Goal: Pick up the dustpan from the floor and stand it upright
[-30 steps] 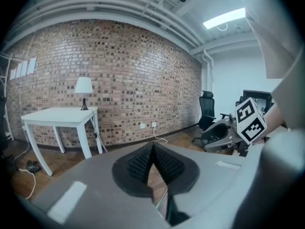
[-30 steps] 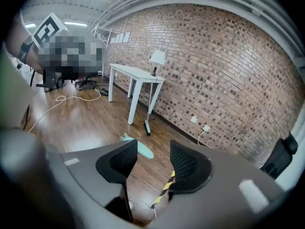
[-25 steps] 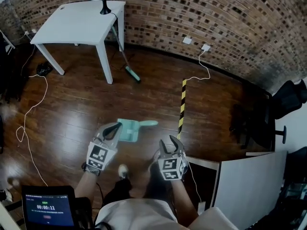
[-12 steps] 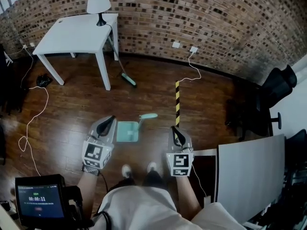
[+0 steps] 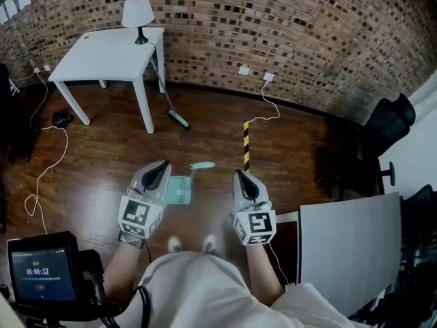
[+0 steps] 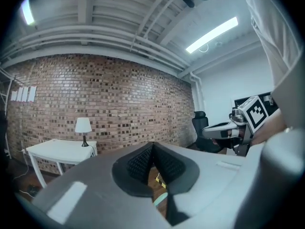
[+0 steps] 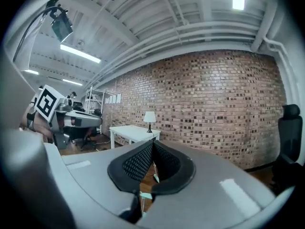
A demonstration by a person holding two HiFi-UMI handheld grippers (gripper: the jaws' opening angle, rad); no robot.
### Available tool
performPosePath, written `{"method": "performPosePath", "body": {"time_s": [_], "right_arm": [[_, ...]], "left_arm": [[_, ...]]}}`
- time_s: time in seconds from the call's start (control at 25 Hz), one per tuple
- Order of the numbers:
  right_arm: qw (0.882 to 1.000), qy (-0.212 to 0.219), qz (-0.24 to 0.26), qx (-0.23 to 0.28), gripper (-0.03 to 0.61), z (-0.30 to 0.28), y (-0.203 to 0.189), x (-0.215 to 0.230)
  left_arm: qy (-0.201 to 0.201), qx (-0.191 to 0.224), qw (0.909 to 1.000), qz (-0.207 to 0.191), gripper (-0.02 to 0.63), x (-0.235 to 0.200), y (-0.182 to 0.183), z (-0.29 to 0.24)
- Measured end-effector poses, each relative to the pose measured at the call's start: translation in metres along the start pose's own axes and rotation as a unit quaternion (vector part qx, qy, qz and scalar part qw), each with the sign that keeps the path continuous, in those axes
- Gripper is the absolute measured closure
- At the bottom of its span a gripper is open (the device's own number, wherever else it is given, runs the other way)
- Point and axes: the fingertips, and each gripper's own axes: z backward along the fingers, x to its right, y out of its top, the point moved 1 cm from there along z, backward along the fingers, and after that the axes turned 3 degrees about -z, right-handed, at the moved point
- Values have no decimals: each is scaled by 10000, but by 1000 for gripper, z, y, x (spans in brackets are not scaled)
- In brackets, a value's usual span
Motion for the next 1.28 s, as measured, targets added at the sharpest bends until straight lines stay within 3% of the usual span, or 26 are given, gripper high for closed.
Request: {"method": "performPosePath", "body": {"time_s": [1.04,1.28], "right_arm": [[9976,-433,-535,-125,566,34,-11,-31],[9981,-297,-471,-263,566,87,-34,-48]], "left_arm": [[-145,-132,9998,-7,614,-5,-13,53],[-198,-155,9997,13,614,40,-21,96]]}}
